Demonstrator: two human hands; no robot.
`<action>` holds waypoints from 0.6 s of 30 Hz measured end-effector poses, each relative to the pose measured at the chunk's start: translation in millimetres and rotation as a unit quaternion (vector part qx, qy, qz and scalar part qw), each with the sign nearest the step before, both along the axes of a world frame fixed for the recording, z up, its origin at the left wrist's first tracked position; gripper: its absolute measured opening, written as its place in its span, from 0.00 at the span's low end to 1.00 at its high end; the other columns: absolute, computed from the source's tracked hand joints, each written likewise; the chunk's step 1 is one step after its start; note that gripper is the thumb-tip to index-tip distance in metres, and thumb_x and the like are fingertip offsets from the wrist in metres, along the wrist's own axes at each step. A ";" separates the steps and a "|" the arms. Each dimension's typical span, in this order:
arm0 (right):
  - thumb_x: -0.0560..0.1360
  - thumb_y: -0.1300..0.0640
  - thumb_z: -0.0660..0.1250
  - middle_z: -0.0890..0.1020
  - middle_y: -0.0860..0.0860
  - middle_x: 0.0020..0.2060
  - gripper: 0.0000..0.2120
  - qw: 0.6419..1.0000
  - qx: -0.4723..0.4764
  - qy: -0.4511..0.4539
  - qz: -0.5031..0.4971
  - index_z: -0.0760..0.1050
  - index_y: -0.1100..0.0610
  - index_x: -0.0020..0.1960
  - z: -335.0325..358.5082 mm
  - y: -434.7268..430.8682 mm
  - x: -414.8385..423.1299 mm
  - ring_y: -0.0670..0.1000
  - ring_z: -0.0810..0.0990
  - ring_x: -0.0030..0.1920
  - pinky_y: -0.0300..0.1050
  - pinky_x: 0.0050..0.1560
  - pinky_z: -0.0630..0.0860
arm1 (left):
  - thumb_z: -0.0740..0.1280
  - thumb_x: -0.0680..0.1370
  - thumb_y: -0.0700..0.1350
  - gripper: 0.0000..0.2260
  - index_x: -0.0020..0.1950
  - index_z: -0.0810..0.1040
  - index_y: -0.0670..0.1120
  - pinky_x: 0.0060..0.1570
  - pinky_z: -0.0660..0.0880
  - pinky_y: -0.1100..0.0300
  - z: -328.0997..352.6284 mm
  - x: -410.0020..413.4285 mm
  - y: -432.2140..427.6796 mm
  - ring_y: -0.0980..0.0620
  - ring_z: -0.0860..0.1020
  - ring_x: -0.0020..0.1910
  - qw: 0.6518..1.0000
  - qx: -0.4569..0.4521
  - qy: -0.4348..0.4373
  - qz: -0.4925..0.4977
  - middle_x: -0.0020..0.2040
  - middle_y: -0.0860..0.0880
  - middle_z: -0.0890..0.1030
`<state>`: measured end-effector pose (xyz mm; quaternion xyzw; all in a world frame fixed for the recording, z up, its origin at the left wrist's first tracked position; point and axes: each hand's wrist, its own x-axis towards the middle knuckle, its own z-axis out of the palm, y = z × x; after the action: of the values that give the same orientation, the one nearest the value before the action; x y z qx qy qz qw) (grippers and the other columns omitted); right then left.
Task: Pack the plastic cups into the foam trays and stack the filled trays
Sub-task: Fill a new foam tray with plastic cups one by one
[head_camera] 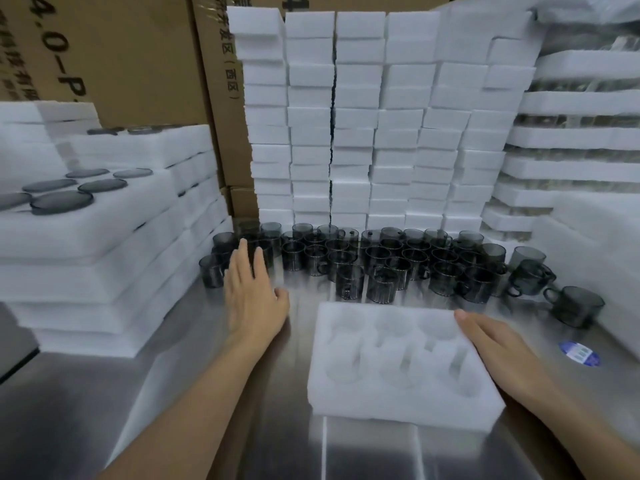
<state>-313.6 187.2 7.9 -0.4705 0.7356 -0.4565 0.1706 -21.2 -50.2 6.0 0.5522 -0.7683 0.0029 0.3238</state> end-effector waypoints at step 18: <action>0.82 0.35 0.59 0.87 0.39 0.47 0.20 1.000 -0.011 -0.012 0.014 0.86 0.43 0.50 1.6 0.0 -2.7 0.37 0.83 0.48 0.41 0.50 0.74 | 0.72 0.82 0.50 0.09 0.59 0.78 0.50 0.65 0.76 0.45 -2.0 1.6 3.9 0.40 0.74 0.69 0.994 0.081 0.067 -0.010 0.77 0.45 0.68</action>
<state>-316.2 187.2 9.5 -0.4771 0.7218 -0.4678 0.1805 -19.6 -46.3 4.0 0.5681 -0.7478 -0.0998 0.3287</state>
